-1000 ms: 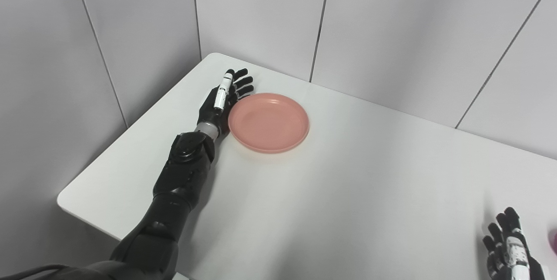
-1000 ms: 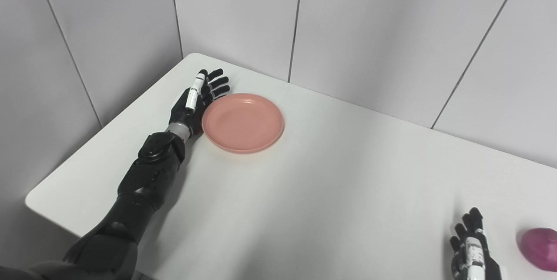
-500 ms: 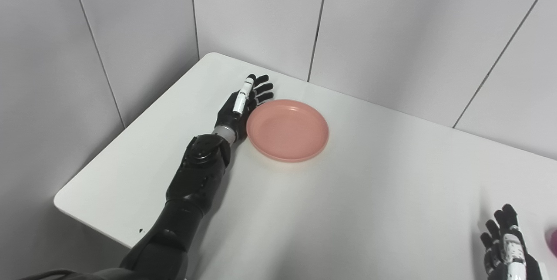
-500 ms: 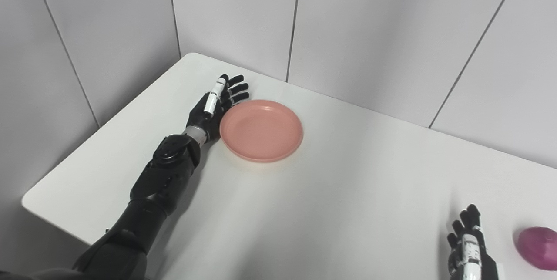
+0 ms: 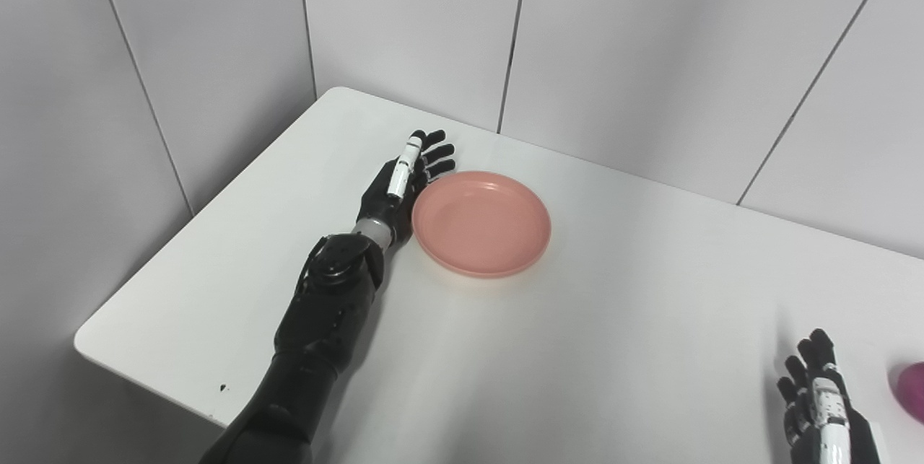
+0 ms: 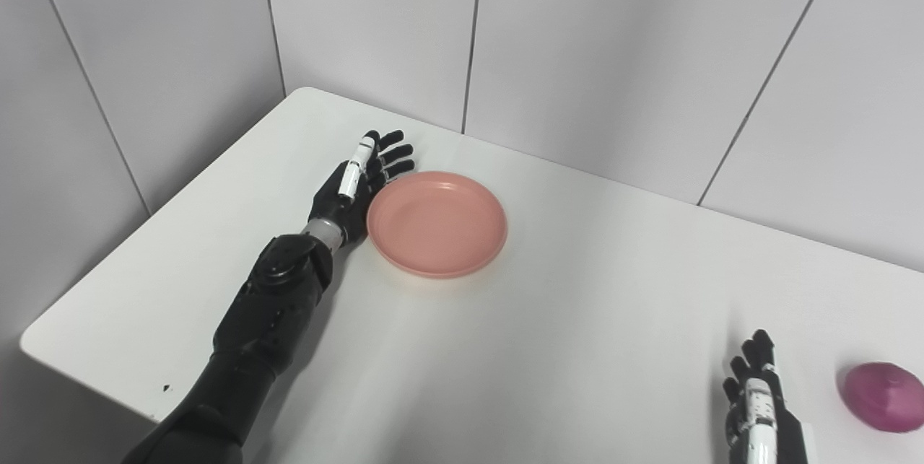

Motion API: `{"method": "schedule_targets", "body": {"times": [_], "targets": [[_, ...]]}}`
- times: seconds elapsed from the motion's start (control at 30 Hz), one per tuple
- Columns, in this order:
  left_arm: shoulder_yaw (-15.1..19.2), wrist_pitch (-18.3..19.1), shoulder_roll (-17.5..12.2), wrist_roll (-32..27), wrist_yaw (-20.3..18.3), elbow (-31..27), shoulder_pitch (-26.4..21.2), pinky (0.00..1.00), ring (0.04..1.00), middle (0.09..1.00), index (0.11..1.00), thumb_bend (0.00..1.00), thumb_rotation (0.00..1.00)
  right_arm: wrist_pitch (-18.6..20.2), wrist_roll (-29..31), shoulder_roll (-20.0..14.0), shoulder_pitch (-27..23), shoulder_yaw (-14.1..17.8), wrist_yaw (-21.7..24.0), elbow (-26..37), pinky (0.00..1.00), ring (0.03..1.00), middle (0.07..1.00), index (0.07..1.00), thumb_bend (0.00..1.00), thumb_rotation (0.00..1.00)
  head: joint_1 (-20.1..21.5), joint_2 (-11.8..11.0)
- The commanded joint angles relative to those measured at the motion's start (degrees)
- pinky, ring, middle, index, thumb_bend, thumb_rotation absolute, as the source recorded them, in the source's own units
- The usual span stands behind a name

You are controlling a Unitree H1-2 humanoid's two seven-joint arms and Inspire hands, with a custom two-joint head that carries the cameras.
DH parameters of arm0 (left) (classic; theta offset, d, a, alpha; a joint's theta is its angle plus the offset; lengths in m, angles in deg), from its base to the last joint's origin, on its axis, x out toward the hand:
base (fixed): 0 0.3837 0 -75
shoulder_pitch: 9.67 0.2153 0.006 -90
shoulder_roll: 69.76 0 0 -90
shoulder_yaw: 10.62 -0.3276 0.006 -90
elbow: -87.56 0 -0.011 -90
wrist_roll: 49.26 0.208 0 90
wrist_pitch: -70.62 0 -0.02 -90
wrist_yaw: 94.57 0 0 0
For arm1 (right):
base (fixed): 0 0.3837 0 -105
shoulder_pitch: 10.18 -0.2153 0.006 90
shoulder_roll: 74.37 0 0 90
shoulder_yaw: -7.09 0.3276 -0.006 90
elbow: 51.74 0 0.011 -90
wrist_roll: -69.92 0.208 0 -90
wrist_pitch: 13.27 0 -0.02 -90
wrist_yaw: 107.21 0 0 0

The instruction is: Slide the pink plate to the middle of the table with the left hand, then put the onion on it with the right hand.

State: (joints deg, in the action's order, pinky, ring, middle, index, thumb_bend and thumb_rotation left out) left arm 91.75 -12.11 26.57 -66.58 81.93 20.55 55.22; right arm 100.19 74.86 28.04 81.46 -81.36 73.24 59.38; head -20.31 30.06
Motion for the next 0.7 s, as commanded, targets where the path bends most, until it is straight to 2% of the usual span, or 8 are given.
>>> {"method": "schedule_targets", "body": {"times": [0.0, 0.67], "targets": [[-0.34, 0.4, 0.26, -0.01, -0.39, -1.41, -0.83, 0.84, 0.863, 0.866, 0.849, 0.35, 1.0, -3.42, 0.03, -0.31, -0.7, -0.03, 0.73, 0.52, 1.0, 1.0, 1.0, 1.0, 0.0, 1.0, 0.42, 0.19], [-2.17, 0.6, 3.72, 0.19, -0.42, -3.81, 2.47, 0.87, 0.885, 0.882, 0.861, 0.35, 1.0, -10.81, 0.83, -0.92, -0.18, 0.75, 1.69, -6.61, 1.0, 1.0, 1.0, 1.0, 0.0, 1.0, 5.0, 2.27]]}}
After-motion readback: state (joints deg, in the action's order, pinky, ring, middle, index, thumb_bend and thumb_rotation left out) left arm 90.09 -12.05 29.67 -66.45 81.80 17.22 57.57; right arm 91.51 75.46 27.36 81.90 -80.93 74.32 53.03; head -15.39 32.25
